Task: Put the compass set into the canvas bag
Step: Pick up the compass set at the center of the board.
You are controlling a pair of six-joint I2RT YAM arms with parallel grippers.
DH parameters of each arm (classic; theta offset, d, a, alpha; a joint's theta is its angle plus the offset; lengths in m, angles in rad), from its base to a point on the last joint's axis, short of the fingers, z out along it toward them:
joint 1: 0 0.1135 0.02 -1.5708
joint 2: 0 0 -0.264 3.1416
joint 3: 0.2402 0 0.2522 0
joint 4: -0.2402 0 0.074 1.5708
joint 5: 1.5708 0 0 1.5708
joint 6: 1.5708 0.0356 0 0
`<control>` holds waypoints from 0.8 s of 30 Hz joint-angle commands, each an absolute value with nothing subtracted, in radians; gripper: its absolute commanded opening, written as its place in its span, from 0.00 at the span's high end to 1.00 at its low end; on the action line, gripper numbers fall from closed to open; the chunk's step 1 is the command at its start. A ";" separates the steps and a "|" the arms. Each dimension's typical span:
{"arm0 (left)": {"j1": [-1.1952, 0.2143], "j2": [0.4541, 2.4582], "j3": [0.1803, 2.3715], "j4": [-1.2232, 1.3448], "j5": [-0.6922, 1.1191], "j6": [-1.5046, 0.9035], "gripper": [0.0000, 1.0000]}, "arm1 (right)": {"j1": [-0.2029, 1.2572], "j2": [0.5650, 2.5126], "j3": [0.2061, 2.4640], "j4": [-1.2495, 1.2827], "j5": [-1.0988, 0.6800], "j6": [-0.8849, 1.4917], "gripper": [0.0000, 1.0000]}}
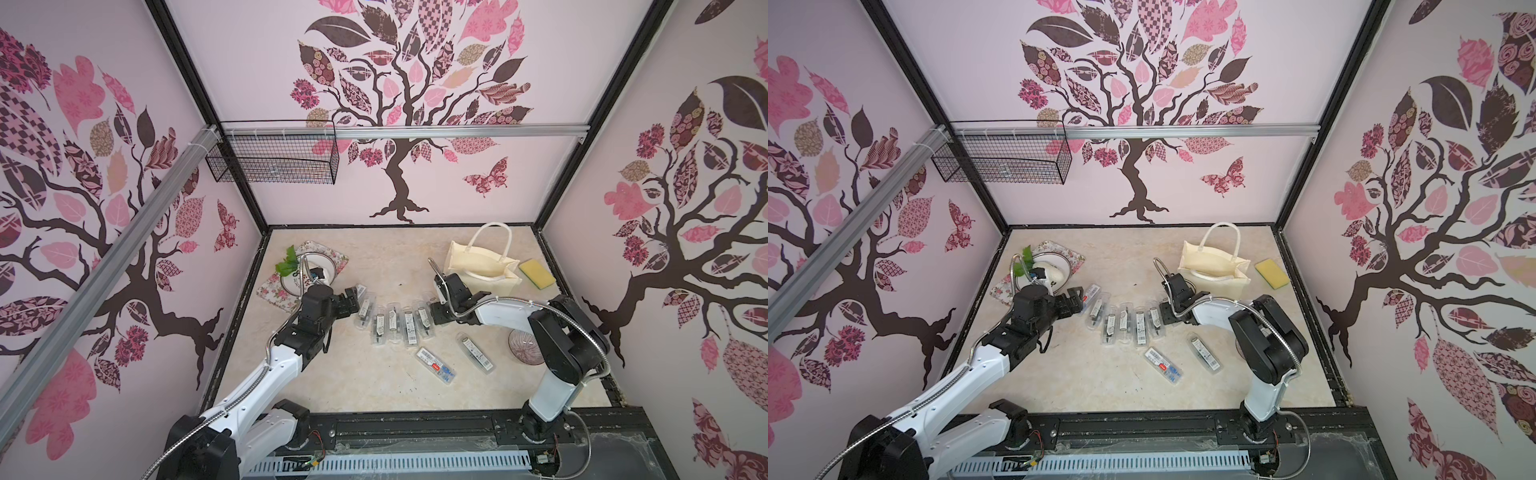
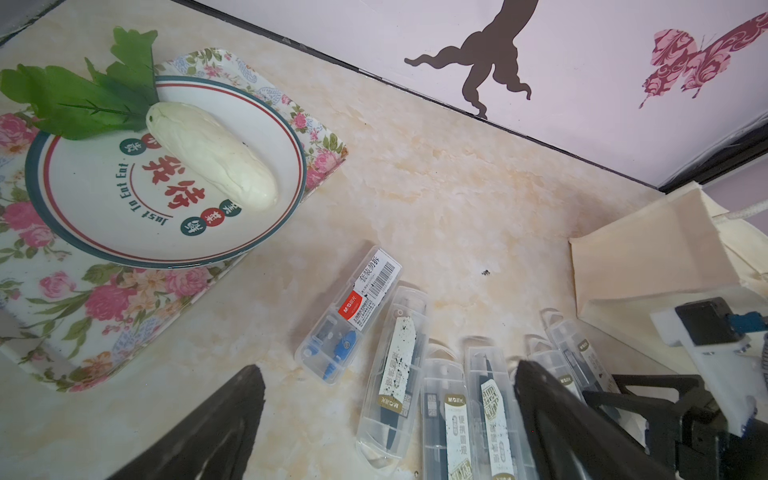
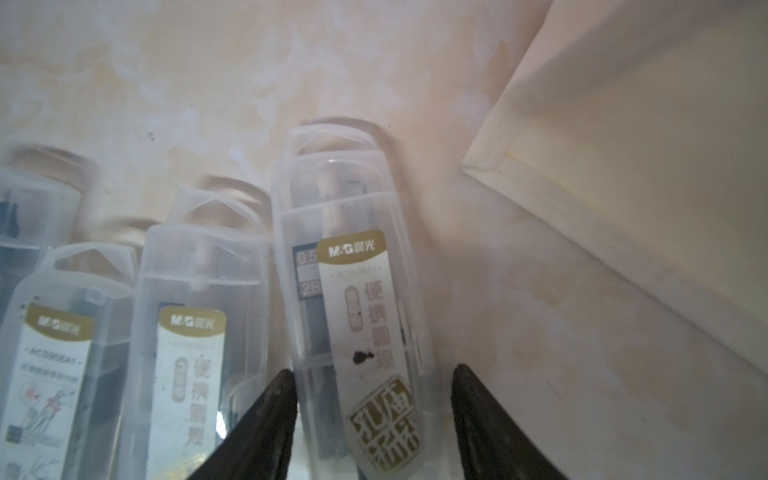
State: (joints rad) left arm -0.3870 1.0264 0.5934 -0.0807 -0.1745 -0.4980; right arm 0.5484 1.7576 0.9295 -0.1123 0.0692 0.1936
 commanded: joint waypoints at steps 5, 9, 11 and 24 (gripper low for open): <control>-0.390 1.046 0.588 -0.049 -0.187 -0.505 0.03 | 0.557 1.809 0.989 -0.154 0.035 0.147 0.51; -0.390 1.048 0.587 -0.047 -0.187 -0.506 0.03 | 0.557 1.804 0.996 -0.163 0.030 0.147 0.56; -0.390 1.049 0.587 -0.048 -0.190 -0.505 0.03 | 0.558 1.795 0.996 -0.163 0.030 0.145 0.57; -0.390 1.052 0.588 -0.047 -0.192 -0.505 0.03 | 0.576 1.716 1.026 -0.171 0.029 0.118 0.59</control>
